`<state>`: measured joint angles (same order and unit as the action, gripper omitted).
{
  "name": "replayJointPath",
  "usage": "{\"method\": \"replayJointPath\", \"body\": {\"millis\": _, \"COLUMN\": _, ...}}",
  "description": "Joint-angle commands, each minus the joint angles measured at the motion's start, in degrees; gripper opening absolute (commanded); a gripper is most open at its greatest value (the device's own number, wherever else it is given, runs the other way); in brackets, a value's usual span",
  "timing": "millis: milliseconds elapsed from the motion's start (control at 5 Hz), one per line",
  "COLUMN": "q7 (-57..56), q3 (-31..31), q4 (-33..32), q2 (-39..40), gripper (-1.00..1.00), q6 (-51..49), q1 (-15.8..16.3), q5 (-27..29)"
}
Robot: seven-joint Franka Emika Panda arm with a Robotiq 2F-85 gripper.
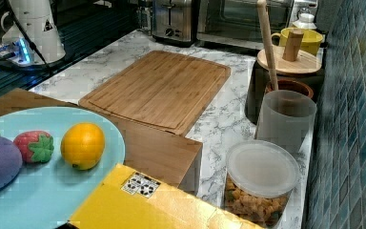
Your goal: Turn on the toaster.
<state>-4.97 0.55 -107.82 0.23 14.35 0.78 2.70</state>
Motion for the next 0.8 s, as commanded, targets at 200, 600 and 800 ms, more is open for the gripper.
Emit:
{"method": "replayJointPath", "body": {"millis": 200, "q7": -12.06, "q3": 2.73, "q4": -8.10, "q2": -6.34, "gripper": -1.00, "q6": 4.91, "q1": 2.72, "q5": 5.35}}
{"method": "replayJointPath", "body": {"millis": 600, "q7": -16.75, "q3": 6.79, "q4": -14.73, "q2": -15.62, "gripper": -1.00, "q6": 4.11, "q1": 8.06, "q5": 7.83}}
{"method": "replayJointPath", "body": {"millis": 800, "q7": -18.72, "q3": 7.58, "q4": -17.22, "q2": -17.84, "gripper": -1.00, "q6": 3.93, "q1": 10.33, "q5": 10.23}}
